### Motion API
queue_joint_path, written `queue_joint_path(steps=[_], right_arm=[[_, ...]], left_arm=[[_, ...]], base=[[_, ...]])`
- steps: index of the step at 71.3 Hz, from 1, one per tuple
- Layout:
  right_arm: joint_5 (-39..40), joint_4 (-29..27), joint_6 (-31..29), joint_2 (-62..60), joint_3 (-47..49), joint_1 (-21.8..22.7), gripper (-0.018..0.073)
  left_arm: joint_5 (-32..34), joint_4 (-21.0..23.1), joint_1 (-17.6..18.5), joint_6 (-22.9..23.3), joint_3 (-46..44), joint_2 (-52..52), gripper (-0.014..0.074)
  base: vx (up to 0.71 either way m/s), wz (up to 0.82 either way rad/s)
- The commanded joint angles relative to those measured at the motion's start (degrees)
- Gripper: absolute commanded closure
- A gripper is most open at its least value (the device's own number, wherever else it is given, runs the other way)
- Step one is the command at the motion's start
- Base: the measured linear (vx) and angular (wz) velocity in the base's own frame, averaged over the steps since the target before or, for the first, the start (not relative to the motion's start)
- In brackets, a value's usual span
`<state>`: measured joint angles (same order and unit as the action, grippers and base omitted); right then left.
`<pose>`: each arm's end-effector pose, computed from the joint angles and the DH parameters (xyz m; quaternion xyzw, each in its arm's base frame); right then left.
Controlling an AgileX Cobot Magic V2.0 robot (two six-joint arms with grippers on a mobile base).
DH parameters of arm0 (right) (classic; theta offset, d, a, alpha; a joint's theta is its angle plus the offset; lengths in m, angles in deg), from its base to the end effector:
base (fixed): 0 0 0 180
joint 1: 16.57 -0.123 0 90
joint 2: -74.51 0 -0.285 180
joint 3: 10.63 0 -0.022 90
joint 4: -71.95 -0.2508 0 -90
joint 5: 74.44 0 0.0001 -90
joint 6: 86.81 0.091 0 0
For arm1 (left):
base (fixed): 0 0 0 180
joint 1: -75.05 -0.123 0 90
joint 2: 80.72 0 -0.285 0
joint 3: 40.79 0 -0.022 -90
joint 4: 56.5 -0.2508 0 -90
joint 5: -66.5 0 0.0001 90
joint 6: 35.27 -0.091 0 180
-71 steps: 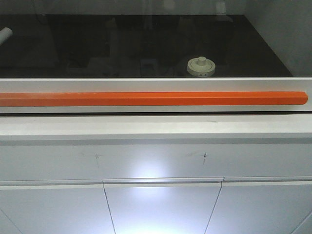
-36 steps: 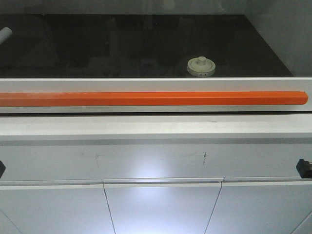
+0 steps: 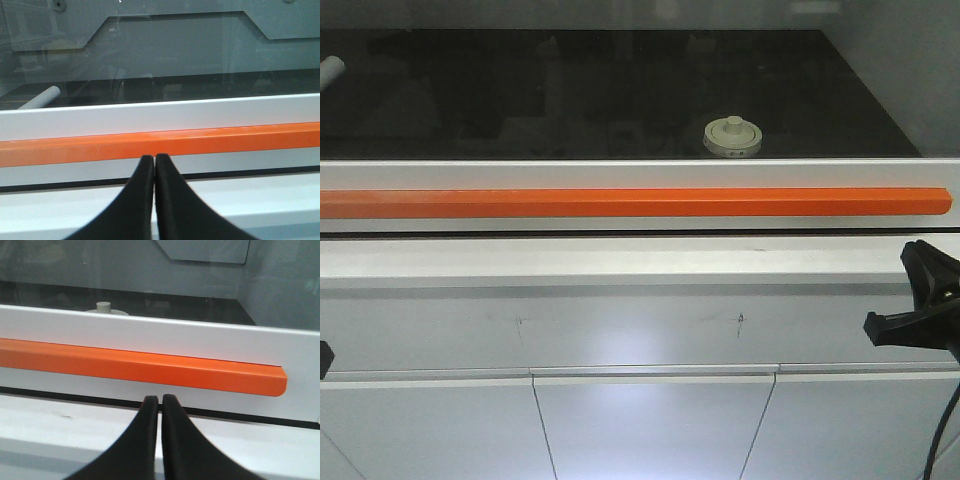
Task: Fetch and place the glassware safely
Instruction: 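Move both grippers to the orange sash handle bar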
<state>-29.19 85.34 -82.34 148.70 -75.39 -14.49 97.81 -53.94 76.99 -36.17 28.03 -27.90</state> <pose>0.1935 0.0079 0.2154 -0.0749 0.7301 0.0184 0.6790 0.1438 -0.0028 0.2366 -0.0041 0.7093 -0.0116 0.7048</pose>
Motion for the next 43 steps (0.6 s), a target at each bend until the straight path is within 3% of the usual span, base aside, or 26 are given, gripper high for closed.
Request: queue_joint_path(steps=[1,14,43], right_arm=[[9.24,-0.19,-1.07,3.86,1.73,0.39,0.0560],[13.25,-0.25,-1.49,11.32,4.23,0.39,0.0560],[14.29,-0.71,-3.98,23.04,11.54,0.39,0.0560]], left_arm=[[5.46,0.58,0.08,0.04,-1.46,0.11,0.0603],[6.64,0.58,0.08,0.04,-1.46,0.11,0.0603],[6.58,0.58,0.08,0.04,-1.46,0.11,0.0603]], base=[[0.00,0.00],[0.00,0.00],[0.00,0.00]])
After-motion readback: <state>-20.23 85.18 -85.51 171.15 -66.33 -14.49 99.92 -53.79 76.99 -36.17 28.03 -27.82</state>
